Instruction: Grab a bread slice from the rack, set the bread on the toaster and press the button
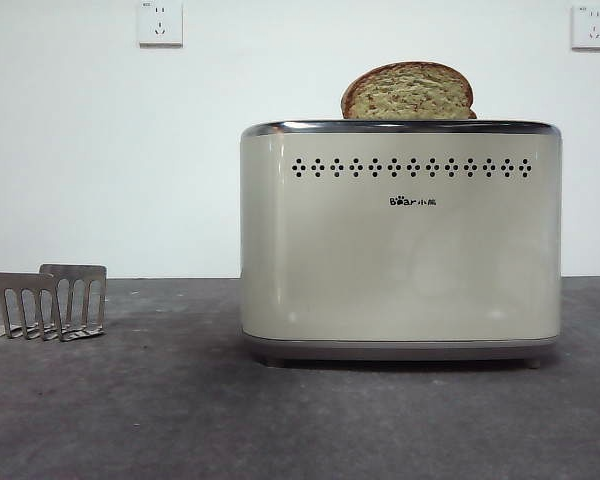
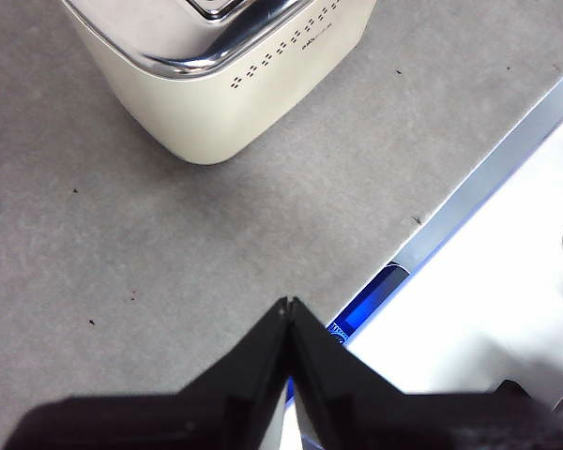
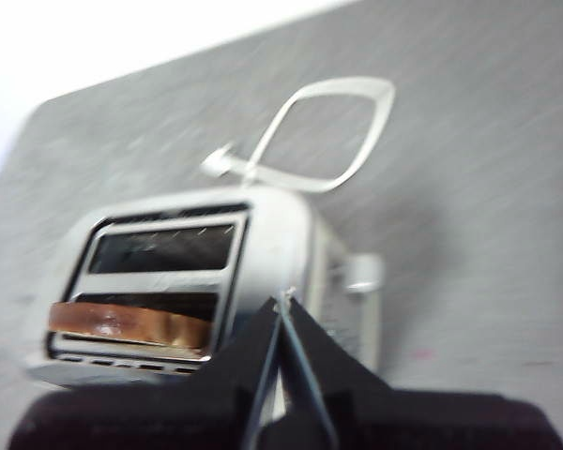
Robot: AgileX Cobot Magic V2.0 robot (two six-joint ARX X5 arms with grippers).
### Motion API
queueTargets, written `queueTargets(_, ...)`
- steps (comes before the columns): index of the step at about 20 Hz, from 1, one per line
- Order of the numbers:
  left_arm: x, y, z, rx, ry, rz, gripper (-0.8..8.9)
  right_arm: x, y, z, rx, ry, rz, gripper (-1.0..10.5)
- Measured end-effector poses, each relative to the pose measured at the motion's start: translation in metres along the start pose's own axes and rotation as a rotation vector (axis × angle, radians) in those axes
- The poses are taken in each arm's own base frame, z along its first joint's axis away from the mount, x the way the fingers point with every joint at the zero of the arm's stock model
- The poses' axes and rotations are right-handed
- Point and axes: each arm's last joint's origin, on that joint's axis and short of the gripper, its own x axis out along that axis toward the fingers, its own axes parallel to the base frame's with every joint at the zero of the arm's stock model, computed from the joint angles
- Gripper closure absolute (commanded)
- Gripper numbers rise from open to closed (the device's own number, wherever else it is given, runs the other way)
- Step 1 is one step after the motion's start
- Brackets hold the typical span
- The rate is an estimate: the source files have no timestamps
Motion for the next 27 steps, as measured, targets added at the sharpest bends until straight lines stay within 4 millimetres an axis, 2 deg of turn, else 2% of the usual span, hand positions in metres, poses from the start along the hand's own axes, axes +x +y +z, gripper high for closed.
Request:
queueTargets(3, 0.000, 0.000, 0.000, 0.000, 0.000, 0.000, 8.16, -0.052, 0.028, 0.009, -0.084, -0.095, -0.158, 9.5)
queueTargets(5, 0.000, 0.000, 0.000, 0.000, 0.000, 0.000, 8.16, -0.078, 0.043, 0.014, -0.111, -0.133, -0.204, 9.5)
queueTargets(7, 0.000, 0.000, 0.000, 0.000, 0.000, 0.000, 8.16, -0.097, 0.054, 0.019, -0.129, -0.166, -0.228, 9.5)
queueTargets(9, 0.000, 0.000, 0.000, 0.000, 0.000, 0.000, 8.16, -0.106, 0.060, 0.023, -0.132, -0.179, -0.264, 9.5)
queueTargets(13, 0.000, 0.000, 0.000, 0.000, 0.000, 0.000, 8.16, -0.110, 0.062, 0.026, -0.123, -0.164, -0.285, 9.5)
queueTargets(17, 0.000, 0.004, 0.001, -0.020, -0.001, 0.011, 8.16, -0.106, 0.059, 0.026, -0.097, -0.104, -0.291, 9.5)
queueTargets(23, 0.003, 0.033, 0.005, -0.152, -0.009, 0.105, 8.16, -0.086, 0.047, 0.028, -0.032, 0.047, -0.300, 9.5)
queueTargets(27, 0.013, 0.058, -0.010, -0.211, -0.002, 0.188, 8.16, -0.067, 0.035, 0.035, -0.002, 0.116, -0.304, 9.5)
